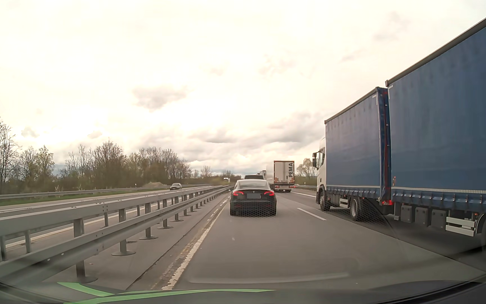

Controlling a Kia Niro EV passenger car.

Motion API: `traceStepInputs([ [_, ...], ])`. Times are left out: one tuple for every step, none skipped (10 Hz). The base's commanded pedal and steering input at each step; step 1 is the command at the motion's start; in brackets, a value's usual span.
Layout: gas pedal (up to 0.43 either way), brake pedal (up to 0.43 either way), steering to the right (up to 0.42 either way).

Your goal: Follow the waypoints while adhering to traffic rules and regulations

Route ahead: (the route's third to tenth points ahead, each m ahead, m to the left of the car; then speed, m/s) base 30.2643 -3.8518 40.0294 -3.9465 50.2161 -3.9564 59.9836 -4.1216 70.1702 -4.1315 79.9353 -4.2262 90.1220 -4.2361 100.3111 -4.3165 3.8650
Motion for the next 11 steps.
traceStepInputs([
  [0.067,0.0,-0.004],
  [0.067,0.0,-0.003],
  [0.067,0.0,-0.004],
  [0.059,0.0,-0.003],
  [0.059,0.0,-0.003],
  [0.047,0.0,-0.003],
  [0.047,0.0,-0.002],
  [0.039,0.0,-0.002],
  [0.02,0.0,-0.001],
  [0.008,0.0,0.0],
  [0.0,0.0,0.0],
])
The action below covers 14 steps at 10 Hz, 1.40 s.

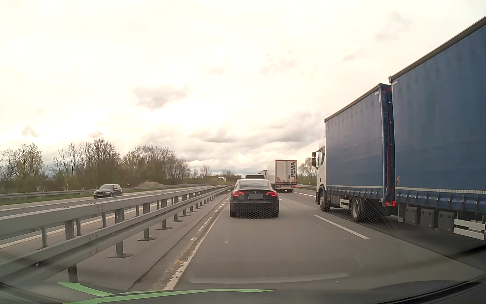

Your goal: Follow the waypoints while adhering to traffic rules and regulations

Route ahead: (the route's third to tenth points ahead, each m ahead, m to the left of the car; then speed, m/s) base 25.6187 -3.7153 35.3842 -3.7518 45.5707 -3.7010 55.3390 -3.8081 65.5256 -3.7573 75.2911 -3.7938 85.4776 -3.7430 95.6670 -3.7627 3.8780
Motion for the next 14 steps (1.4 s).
traceStepInputs([
  [0.0,0.0,0.0],
  [0.0,0.0,0.0],
  [0.0,0.0,0.0],
  [0.0,0.0,0.0],
  [0.0,0.0,0.0],
  [0.0,0.0,0.0],
  [0.0,0.0,0.0],
  [0.0,0.0,0.0],
  [0.0,0.0,0.0],
  [0.0,0.0,0.0],
  [0.0,0.0,0.0],
  [0.0,0.0,0.0],
  [0.0,0.0,0.0],
  [0.0,0.0,0.0],
])
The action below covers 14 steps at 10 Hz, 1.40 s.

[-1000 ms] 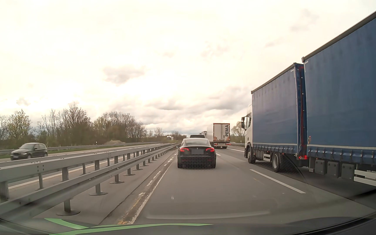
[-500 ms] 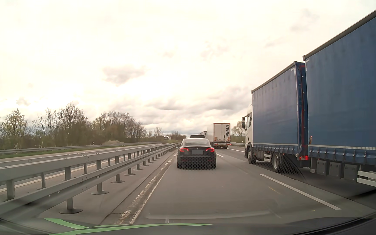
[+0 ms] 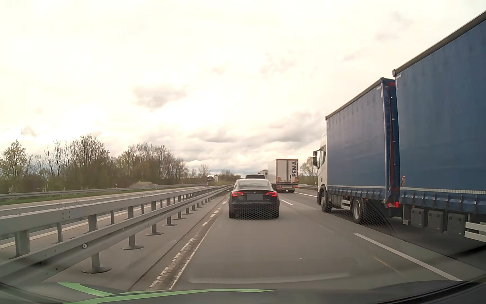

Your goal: Follow the waypoints while adhering to traffic rules and regulations

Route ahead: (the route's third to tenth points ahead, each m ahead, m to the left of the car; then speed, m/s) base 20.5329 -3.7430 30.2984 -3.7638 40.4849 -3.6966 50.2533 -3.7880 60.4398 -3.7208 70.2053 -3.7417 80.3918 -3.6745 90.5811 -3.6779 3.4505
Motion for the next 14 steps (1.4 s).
traceStepInputs([
  [0.0,0.0,0.0],
  [0.0,0.0,0.0],
  [0.0,0.0,0.0],
  [0.0,0.0,0.0],
  [0.0,0.0,0.0],
  [0.0,0.0,0.0],
  [0.0,0.0,0.0],
  [0.0,0.0,0.0],
  [0.0,0.0,0.0],
  [0.0,0.0,0.0],
  [0.0,0.0,0.0],
  [0.008,0.0,0.0],
  [0.02,0.0,0.0],
  [0.028,0.0,0.0],
])
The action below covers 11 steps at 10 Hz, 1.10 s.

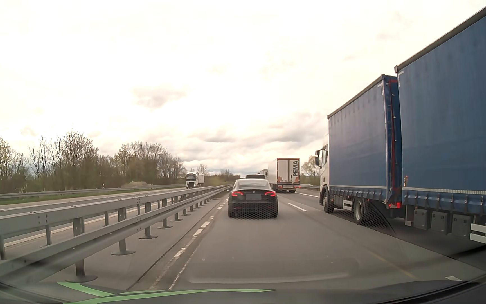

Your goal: Follow the waypoints while adhering to traffic rules and regulations

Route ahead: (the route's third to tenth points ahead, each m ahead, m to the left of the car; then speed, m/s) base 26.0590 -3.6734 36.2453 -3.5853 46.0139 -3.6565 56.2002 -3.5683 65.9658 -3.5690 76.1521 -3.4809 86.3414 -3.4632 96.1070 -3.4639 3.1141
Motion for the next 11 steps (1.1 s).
traceStepInputs([
  [0.039,0.0,0.0],
  [0.039,0.0,0.0],
  [0.047,0.0,0.0],
  [0.047,0.0,0.0],
  [0.059,0.0,0.0],
  [0.059,0.0,0.0],
  [0.059,0.0,-0.002],
  [0.067,0.0,-0.004],
  [0.067,0.0,-0.006],
  [0.079,0.0,-0.006],
  [0.079,0.0,-0.006],
])
